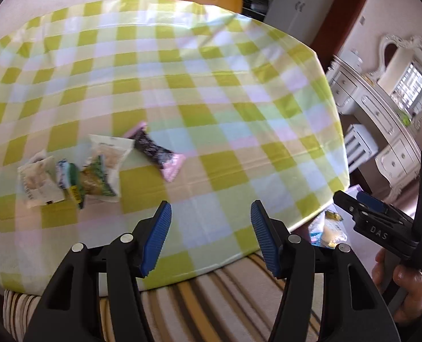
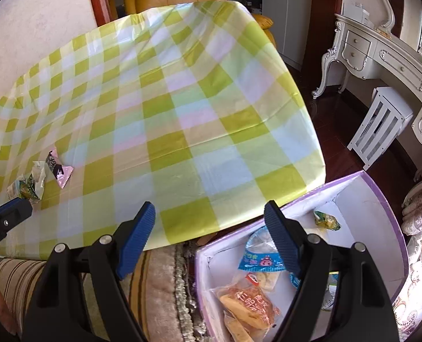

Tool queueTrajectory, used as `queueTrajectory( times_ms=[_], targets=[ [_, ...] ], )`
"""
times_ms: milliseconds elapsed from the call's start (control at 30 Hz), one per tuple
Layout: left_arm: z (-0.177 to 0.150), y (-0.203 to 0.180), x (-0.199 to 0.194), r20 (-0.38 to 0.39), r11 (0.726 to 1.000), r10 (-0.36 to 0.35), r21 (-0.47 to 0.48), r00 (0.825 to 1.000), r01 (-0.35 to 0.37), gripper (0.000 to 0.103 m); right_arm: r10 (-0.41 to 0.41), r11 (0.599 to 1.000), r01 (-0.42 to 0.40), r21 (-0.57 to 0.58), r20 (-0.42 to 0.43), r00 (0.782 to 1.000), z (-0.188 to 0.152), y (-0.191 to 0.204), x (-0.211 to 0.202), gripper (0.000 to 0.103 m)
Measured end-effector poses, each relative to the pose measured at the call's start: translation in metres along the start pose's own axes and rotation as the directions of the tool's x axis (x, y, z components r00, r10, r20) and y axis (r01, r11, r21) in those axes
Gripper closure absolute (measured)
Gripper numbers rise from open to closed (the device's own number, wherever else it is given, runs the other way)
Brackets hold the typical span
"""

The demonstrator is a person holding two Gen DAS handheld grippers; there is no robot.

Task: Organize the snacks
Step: 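Move both open grippers back over the remaining snacks on the table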

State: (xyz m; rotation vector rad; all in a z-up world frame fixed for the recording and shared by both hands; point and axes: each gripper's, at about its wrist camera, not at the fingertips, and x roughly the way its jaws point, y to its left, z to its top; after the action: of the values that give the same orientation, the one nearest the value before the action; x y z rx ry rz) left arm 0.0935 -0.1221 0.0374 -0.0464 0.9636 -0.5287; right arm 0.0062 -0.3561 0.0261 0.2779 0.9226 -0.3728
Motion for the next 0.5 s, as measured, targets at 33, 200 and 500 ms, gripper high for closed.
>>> queueTrajectory(
  times_ms=[33, 200, 500],
  targets=[
    [0.001, 0.014, -0.004, 0.013, 0.999, 0.019, -0.035, 1.000, -0.019, 0.047, 0.007, 1.000, -0.007, -0.012, 0.001, 1.000, 0.001, 0.007, 0.001, 0.024],
    [0.000, 0.083, -0.022, 0.053, 0.973, 0.127, -0.200, 0.990, -0.114, 0.047, 0.027, 0.997, -0.028, -0.075, -0.010, 1.000, 0.007, 0.041, 0.010, 0.024],
    [-0.001, 0.173, -0.028, 0.030, 0.901, 0.216, -0.391, 0.976, -0.188, 0.047, 0.060, 0.980, -0.063, -0.189, -0.020, 0.998, 0.016, 0.095, 0.024, 0.025]
  ],
)
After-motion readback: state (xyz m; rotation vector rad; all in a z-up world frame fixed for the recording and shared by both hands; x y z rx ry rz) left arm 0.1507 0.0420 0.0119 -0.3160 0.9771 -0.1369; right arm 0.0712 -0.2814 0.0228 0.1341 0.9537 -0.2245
